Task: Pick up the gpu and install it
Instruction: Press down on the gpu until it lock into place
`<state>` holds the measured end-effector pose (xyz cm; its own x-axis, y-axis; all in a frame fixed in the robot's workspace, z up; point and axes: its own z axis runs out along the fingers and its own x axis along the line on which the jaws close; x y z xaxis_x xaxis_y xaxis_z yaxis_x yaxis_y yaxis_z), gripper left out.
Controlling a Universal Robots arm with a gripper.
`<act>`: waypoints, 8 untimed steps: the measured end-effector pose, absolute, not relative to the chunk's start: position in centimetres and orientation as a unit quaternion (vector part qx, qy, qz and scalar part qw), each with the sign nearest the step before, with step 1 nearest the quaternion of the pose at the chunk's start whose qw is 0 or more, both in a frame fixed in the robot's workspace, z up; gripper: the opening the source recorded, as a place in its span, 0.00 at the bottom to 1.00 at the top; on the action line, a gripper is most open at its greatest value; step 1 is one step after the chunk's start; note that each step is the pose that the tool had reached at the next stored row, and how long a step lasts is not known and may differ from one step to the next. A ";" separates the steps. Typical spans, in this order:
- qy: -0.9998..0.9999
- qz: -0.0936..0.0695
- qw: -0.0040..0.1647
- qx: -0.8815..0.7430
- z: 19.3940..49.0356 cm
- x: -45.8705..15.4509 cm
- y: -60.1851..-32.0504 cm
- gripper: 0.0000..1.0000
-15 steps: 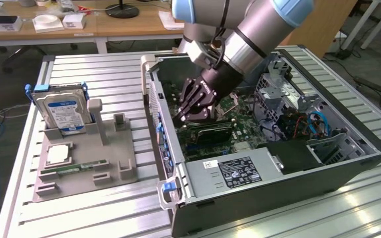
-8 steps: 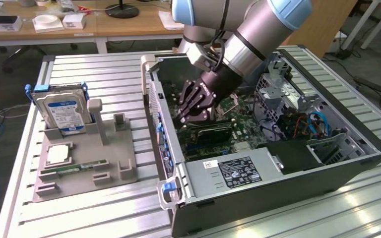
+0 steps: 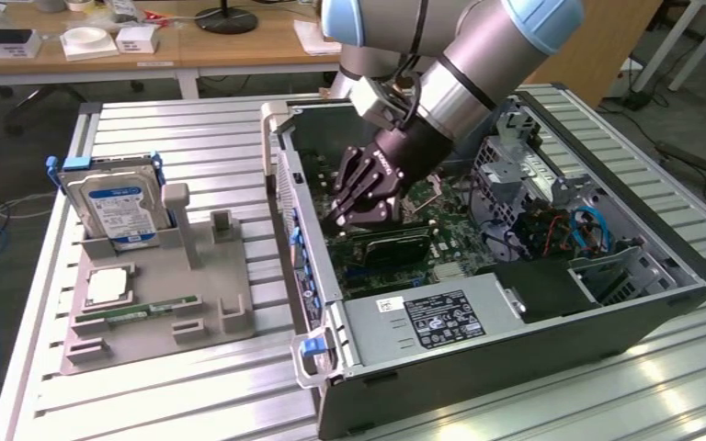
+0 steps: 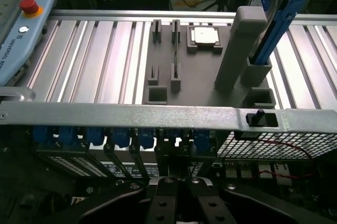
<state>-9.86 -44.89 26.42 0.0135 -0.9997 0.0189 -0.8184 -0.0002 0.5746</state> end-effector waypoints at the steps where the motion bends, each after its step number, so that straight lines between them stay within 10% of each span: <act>1: -0.672 -0.206 0.221 0.677 26.6 -9.9 -44.9 0.10; 8: -0.671 -0.201 0.217 0.680 26.8 -10.0 -44.9 0.10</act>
